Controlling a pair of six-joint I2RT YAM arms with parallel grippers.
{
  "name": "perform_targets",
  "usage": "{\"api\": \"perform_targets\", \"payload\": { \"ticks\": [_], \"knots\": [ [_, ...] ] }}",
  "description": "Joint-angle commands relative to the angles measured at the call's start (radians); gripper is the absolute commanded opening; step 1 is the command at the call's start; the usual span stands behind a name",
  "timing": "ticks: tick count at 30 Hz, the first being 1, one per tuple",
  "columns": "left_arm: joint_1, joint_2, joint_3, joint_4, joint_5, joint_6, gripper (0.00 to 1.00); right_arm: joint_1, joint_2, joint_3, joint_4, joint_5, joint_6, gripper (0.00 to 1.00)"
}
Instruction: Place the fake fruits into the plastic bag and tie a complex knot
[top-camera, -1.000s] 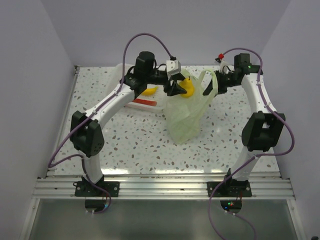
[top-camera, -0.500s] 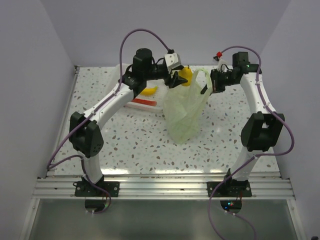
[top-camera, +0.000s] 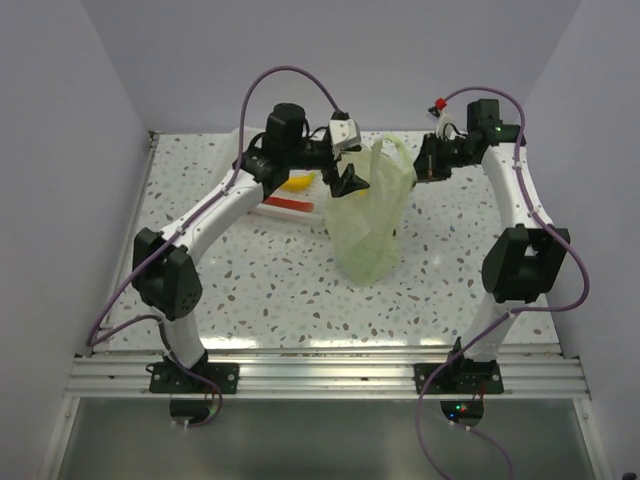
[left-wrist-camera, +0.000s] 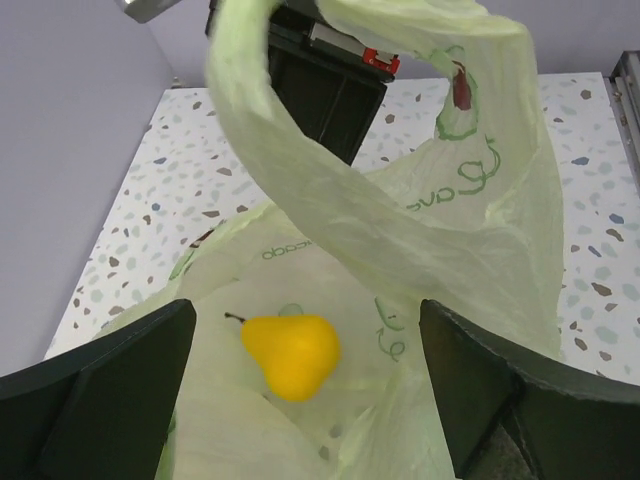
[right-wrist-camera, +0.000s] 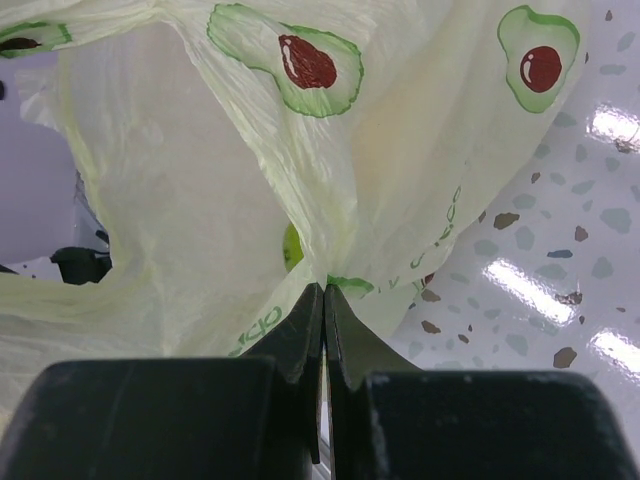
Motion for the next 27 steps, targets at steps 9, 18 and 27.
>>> {"api": "perform_targets", "payload": {
  "ticks": [9,18,27],
  "knots": [
    [0.350,-0.176,0.027,0.270,0.130,-0.305,1.00,0.000,0.000,0.040,-0.001,-0.018,-0.006,0.00],
    [0.416,-0.032,0.010,-0.111,0.073,0.331,0.91,0.000,0.015,0.040,-0.014,-0.015,-0.015,0.00],
    [0.364,0.278,0.119,-0.191,-0.146,0.615,0.86,0.000,0.028,0.043,-0.026,-0.006,-0.018,0.00]
  ]
}}
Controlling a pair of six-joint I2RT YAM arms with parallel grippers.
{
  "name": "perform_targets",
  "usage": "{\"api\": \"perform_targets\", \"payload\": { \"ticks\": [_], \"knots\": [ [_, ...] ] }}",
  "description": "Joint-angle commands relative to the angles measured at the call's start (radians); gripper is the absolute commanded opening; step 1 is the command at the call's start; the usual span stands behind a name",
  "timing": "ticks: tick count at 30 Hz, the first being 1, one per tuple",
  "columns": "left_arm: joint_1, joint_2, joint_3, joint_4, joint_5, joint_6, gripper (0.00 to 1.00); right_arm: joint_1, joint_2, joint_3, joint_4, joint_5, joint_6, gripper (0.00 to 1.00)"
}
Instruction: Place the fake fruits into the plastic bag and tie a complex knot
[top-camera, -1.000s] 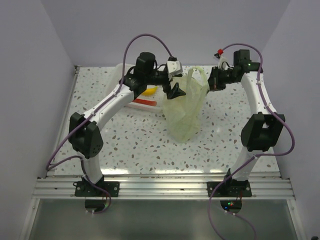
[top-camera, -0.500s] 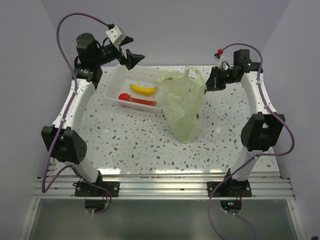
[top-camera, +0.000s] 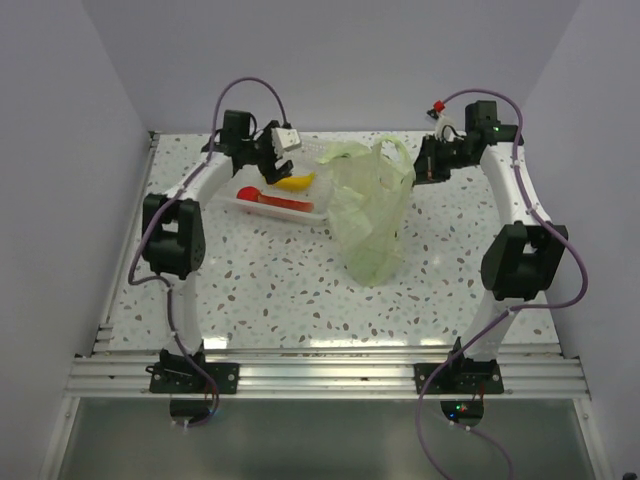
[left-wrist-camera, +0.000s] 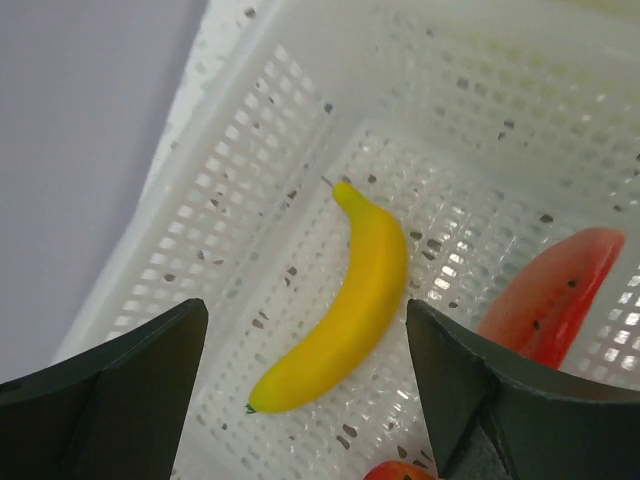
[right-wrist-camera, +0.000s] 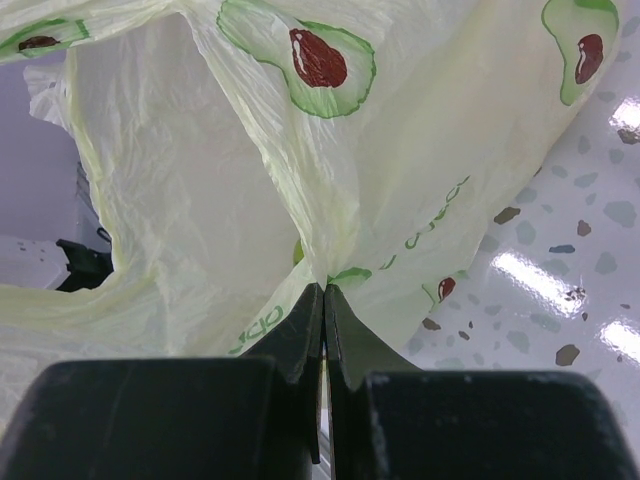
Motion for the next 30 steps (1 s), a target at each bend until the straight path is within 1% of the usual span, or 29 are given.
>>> {"api": "perform_targets", "payload": {
  "ticks": [1,4,6,9,10,13,14,16,17,19,20,23,24,26,27,29,30],
  "knots": [
    [-0.025,0.090,0.114,-0.074,-0.100,0.186,0.87,0.000,0.008,0.038,-0.016,-0.006,-0.015,0.00],
    [-0.065,0.158,0.121,-0.098,-0.181,0.296,0.88,0.000,0.008,0.040,-0.021,0.005,-0.020,0.00],
    [-0.079,0.184,0.110,-0.074,-0.203,0.330,0.89,0.002,0.009,0.037,-0.022,0.008,-0.020,0.00],
    [-0.085,0.233,0.113,-0.037,-0.238,0.335,0.89,0.000,0.011,0.038,-0.030,0.008,-0.024,0.00],
    [-0.085,0.253,0.128,-0.042,-0.234,0.335,0.88,0.002,0.011,0.035,-0.034,0.011,-0.026,0.00],
    [-0.085,0.278,0.164,-0.085,-0.206,0.343,0.81,0.000,0.002,0.035,-0.037,0.022,-0.037,0.00],
    [-0.085,0.279,0.170,-0.111,-0.203,0.358,0.72,0.000,-0.003,0.037,-0.039,0.025,-0.038,0.00],
    [-0.085,0.270,0.176,-0.135,-0.185,0.364,0.61,0.000,-0.006,0.035,-0.037,0.028,-0.041,0.00],
    [-0.085,0.262,0.176,-0.151,-0.180,0.364,0.51,0.002,-0.006,0.035,-0.037,0.030,-0.041,0.00],
    [-0.085,0.227,0.181,-0.166,-0.169,0.358,0.45,0.000,-0.004,0.035,-0.037,0.027,-0.044,0.00],
    [-0.085,0.212,0.182,-0.168,-0.165,0.347,0.38,0.000,-0.006,0.034,-0.037,0.022,-0.044,0.00],
    [-0.079,0.131,0.199,-0.155,-0.143,0.252,0.34,0.000,-0.009,0.029,-0.037,0.017,-0.047,0.00],
    [-0.074,0.111,0.211,-0.157,-0.128,0.187,0.33,0.000,-0.012,0.025,-0.033,0.016,-0.046,0.00],
    [-0.068,0.045,0.253,-0.152,-0.085,0.108,0.31,0.000,-0.018,0.014,-0.016,0.013,-0.041,0.00],
    [-0.065,0.020,0.259,-0.145,-0.068,0.020,0.31,0.000,-0.020,0.011,-0.014,0.007,-0.038,0.00],
    [-0.057,-0.066,0.250,-0.102,-0.002,-0.064,0.30,0.000,-0.021,0.011,-0.013,0.005,-0.038,0.00],
    [-0.056,-0.096,0.240,-0.083,0.015,-0.141,0.30,0.000,-0.021,0.012,-0.013,0.004,-0.038,0.00]
  ]
}}
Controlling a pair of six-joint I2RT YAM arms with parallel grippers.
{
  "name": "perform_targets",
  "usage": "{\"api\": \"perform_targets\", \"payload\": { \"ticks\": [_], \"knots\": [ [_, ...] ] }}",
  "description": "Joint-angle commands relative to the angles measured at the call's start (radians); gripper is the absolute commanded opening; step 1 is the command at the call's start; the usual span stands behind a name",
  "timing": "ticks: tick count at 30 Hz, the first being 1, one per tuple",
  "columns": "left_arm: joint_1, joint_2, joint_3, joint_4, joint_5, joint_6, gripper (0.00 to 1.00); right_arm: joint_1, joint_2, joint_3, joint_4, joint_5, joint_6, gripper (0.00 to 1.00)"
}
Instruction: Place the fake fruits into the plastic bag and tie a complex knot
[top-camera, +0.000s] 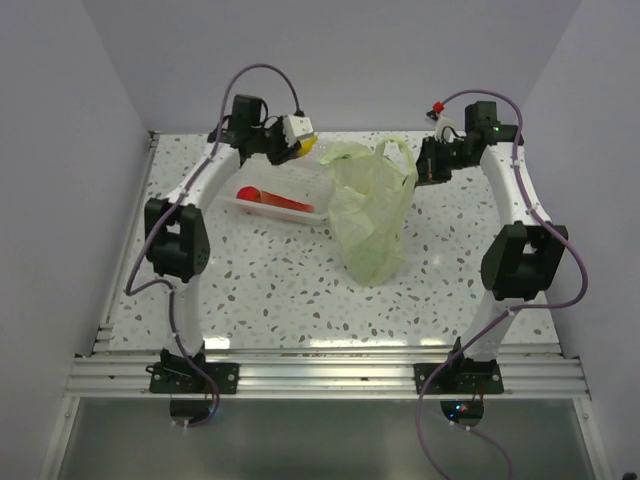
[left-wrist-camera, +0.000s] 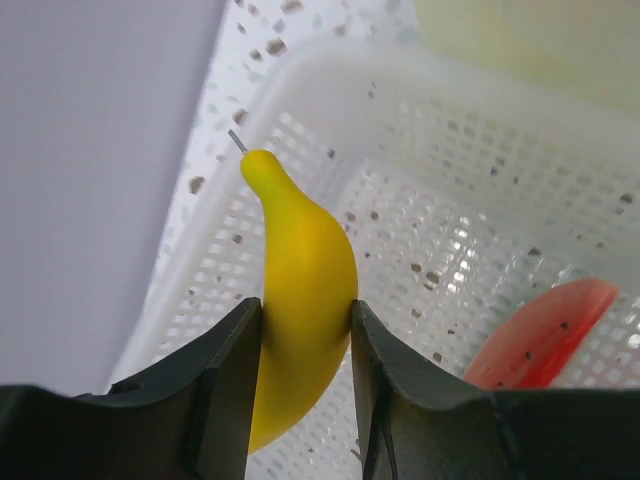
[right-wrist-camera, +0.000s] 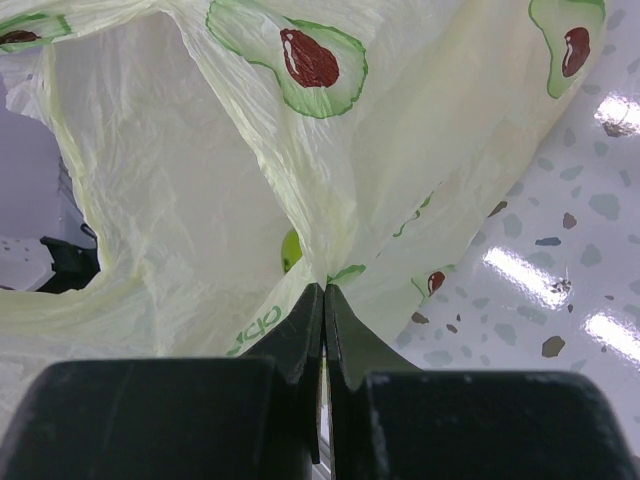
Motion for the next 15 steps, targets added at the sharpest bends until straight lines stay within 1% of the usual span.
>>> {"api": "perform_targets", "payload": {
  "ticks": [1,2,3,4,5,6,7,8,9,10,11,12,14,15],
  "knots": [
    [0.019,-0.254,0.044,0.130,0.148,-0.271,0.30,0.000,-0.024,0.011,0.007,-0.022,-0.009,0.00],
    [0.019,-0.280,0.035,0.156,0.164,-0.322,0.30,0.002,-0.027,0.010,0.008,-0.024,-0.010,0.00],
    [0.024,-0.304,0.027,0.187,0.181,-0.447,0.29,0.000,-0.029,0.008,0.008,-0.025,-0.007,0.00],
    [0.025,-0.344,0.028,0.222,0.226,-0.526,0.30,0.002,-0.030,0.005,0.014,-0.027,-0.006,0.00],
    [0.028,-0.363,0.030,0.300,0.254,-0.608,0.30,0.000,-0.032,0.003,0.017,-0.030,-0.004,0.00],
    [0.028,-0.392,0.021,0.346,0.283,-0.785,0.30,0.000,-0.037,-0.003,0.022,-0.030,-0.001,0.00],
    [0.027,-0.407,0.001,0.468,0.352,-0.886,0.30,0.000,-0.038,-0.003,0.029,-0.032,0.002,0.00],
    [0.019,-0.423,-0.029,0.574,0.378,-0.993,0.31,0.002,-0.041,-0.004,0.033,-0.032,0.006,0.00],
    [0.012,-0.436,-0.106,0.659,0.392,-1.186,0.32,0.000,-0.041,-0.006,0.036,-0.033,0.008,0.00],
    [-0.002,-0.455,-0.140,0.787,0.403,-1.262,0.32,0.002,-0.041,-0.004,0.037,-0.033,0.009,0.00],
    [-0.034,-0.455,-0.163,0.831,0.411,-1.369,0.32,0.002,-0.040,-0.003,0.037,-0.035,0.009,0.00],
    [-0.051,-0.452,-0.195,0.863,0.425,-1.408,0.31,0.000,-0.041,-0.001,0.036,-0.036,0.008,0.00],
    [-0.099,-0.452,-0.244,0.981,0.422,-1.480,0.31,0.000,-0.043,0.002,0.034,-0.041,0.008,0.00],
    [-0.113,-0.452,-0.302,1.032,0.414,-1.564,0.31,0.002,-0.044,0.002,0.034,-0.039,0.009,0.00]
  ]
}}
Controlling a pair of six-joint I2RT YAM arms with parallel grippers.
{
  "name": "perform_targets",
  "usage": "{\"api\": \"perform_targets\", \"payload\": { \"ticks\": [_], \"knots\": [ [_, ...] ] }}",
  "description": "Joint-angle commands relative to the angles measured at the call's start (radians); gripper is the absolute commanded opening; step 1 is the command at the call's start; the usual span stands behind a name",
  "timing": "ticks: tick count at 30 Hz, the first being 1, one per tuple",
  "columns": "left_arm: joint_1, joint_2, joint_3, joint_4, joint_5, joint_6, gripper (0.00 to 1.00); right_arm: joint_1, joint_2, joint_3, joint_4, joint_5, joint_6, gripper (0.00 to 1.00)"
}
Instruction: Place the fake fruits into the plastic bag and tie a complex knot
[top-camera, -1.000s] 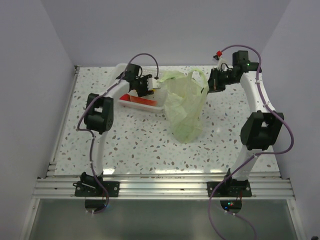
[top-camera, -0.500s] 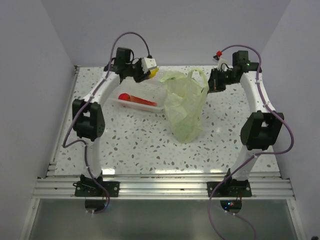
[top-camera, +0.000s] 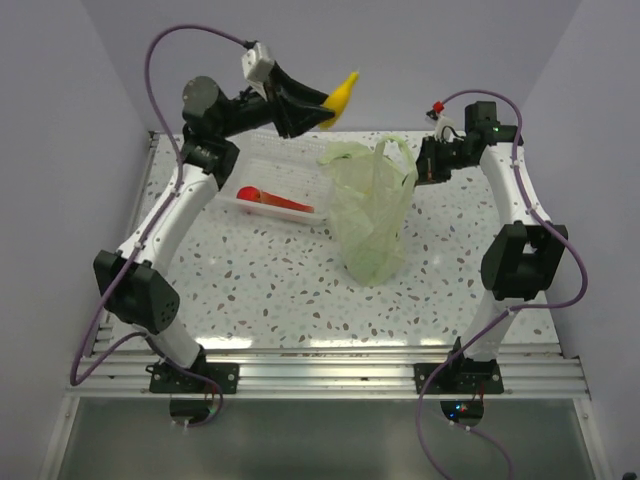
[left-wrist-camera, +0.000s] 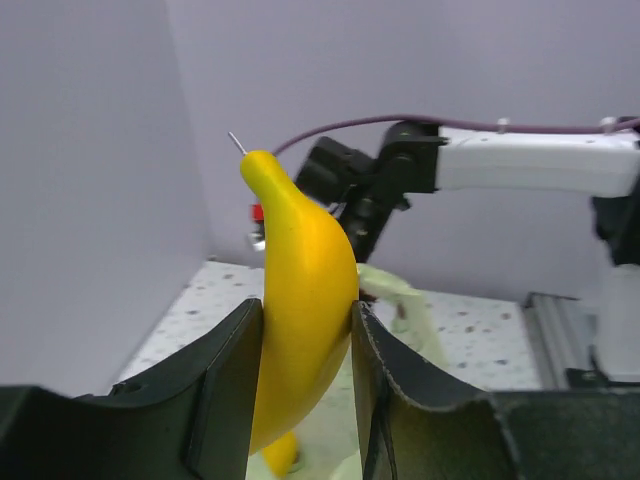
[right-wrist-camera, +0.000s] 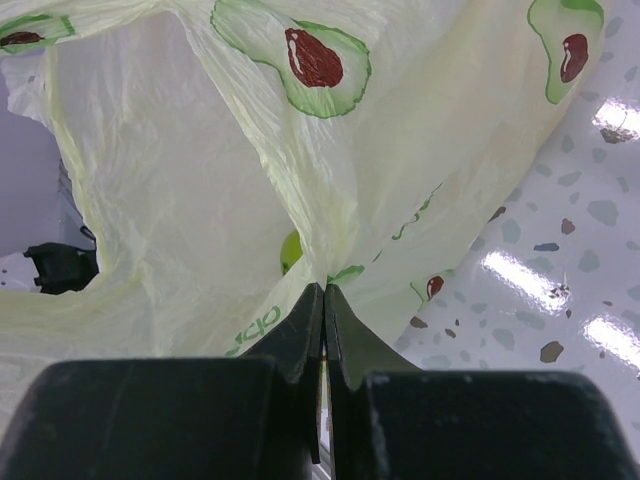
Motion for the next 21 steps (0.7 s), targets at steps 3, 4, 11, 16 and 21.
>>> {"api": "perform_targets", "payload": {
  "ticks": [3,4,11,16,21],
  "knots": [
    [-0.099,0.076,-0.203,0.440,0.023,-0.557,0.31,0.002,-0.050,0.005,0.028,-0.046,0.014,0.00],
    [-0.110,0.104,-0.212,0.517,0.008,-0.597,0.31,0.000,-0.052,0.005,0.028,-0.048,0.016,0.00],
    [-0.154,0.208,-0.193,0.591,-0.054,-0.636,0.36,0.002,-0.058,0.005,0.022,-0.049,0.010,0.00],
    [-0.173,0.204,-0.254,0.491,-0.037,-0.515,0.57,0.000,-0.052,0.027,0.008,-0.052,0.008,0.00],
    [-0.169,0.095,-0.305,0.325,-0.032,-0.236,0.82,0.000,-0.055,0.033,-0.008,-0.045,-0.010,0.00]
  ]
}}
